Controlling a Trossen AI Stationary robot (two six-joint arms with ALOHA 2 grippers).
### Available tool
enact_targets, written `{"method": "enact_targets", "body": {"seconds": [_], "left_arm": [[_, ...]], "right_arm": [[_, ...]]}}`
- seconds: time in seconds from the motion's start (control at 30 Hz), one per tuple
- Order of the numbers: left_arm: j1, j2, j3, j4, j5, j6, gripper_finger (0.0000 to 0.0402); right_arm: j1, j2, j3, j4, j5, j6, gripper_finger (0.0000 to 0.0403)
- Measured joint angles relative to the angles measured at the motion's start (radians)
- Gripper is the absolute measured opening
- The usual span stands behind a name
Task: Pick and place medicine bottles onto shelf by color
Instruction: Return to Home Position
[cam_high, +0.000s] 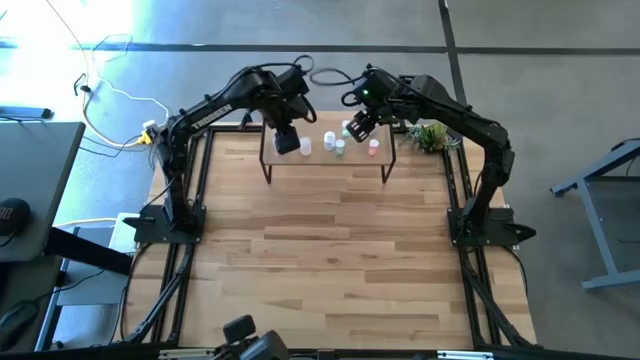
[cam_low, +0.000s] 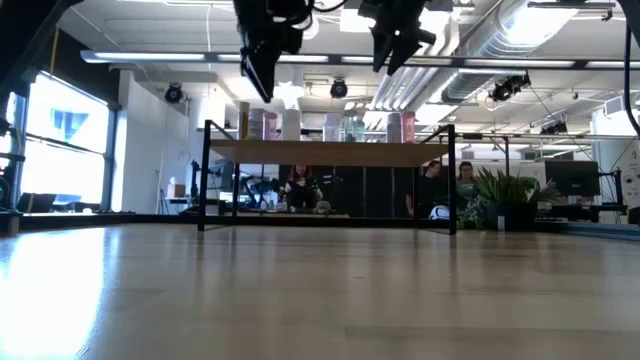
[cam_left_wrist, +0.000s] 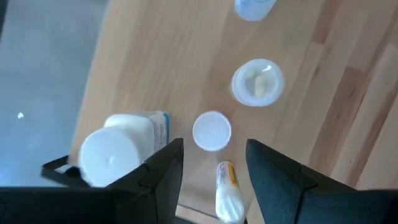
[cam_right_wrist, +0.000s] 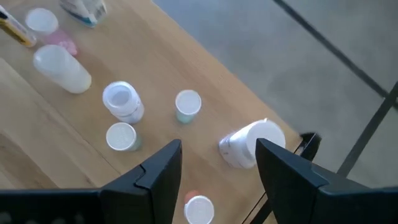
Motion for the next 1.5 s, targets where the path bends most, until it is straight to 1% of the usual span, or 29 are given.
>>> {"method": "enact_targets", "body": {"seconds": [0.13, 0.23, 0.33, 0.4, 0.47, 0.57, 0.7, 0.83, 0.93, 1.07, 1.23, 1.33, 1.43, 1.5], "left_arm": [[0.0, -0.053, 0.0, -0.001, 0.007, -0.023, 0.0166], [0.0, -0.1, 0.0, 0.001, 0.032, -0.035, 0.0166], [0.0, -0.155, -0.011, 0.026, 0.116, -0.035, 0.0166], [0.0, -0.207, -0.053, 0.067, 0.172, -0.035, 0.0166], [0.0, -0.265, -0.113, 0.117, 0.205, -0.036, 0.0166], [0.0, -0.371, -0.247, 0.208, 0.237, -0.039, 0.0166], [0.0, -0.524, -0.476, 0.384, 0.279, -0.061, 0.0166], [0.0, -0.668, -0.706, 0.56, 0.308, -0.082, 0.0165], [0.0, -0.764, -0.868, 0.692, 0.311, -0.145, 0.0166], [0.0, -0.897, -1.076, 0.89, 0.345, -0.23, 0.0165], [0.002, -1.052, -1.307, 1.147, 0.349, -0.335, 0.0165], [-0.001, -1.117, -1.424, 1.283, 0.348, -0.419, 0.0165], [-0.014, -1.171, -1.52, 1.368, 0.346, -0.472, 0.0165], [-0.03, -1.201, -1.575, 1.394, 0.346, -0.492, 0.0165]], "right_arm": [[0.0, -0.027, 0.0, 0.043, -0.017, -0.06, 0.0197], [0.0, -0.061, 0.0, 0.098, -0.034, -0.105, 0.0197], [0.003, -0.095, 0.0, 0.126, -0.038, -0.142, 0.0197], [0.009, -0.118, -0.017, 0.142, -0.037, -0.144, 0.0197], [0.019, -0.154, -0.07, 0.17, -0.034, -0.145, 0.0197], [0.033, -0.223, -0.226, 0.294, -0.055, -0.158, 0.0197], [0.041, -0.32, -0.445, 0.474, -0.162, -0.154, 0.0197], [0.042, -0.415, -0.592, 0.619, -0.181, -0.099, 0.0197], [0.046, -0.483, -0.695, 0.734, -0.196, -0.083, 0.0197], [0.062, -0.573, -0.831, 0.874, -0.254, -0.083, 0.0197], [0.091, -0.687, -0.964, 0.98, -0.267, -0.059, 0.0197], [0.099, -0.76, -1.021, 0.989, -0.267, -0.029, 0.0197], [0.1, -0.847, -1.061, 0.991, -0.267, -0.013, 0.0197], [0.1, -0.905, -1.087, 0.997, -0.267, -0.014, 0.0197]]}}
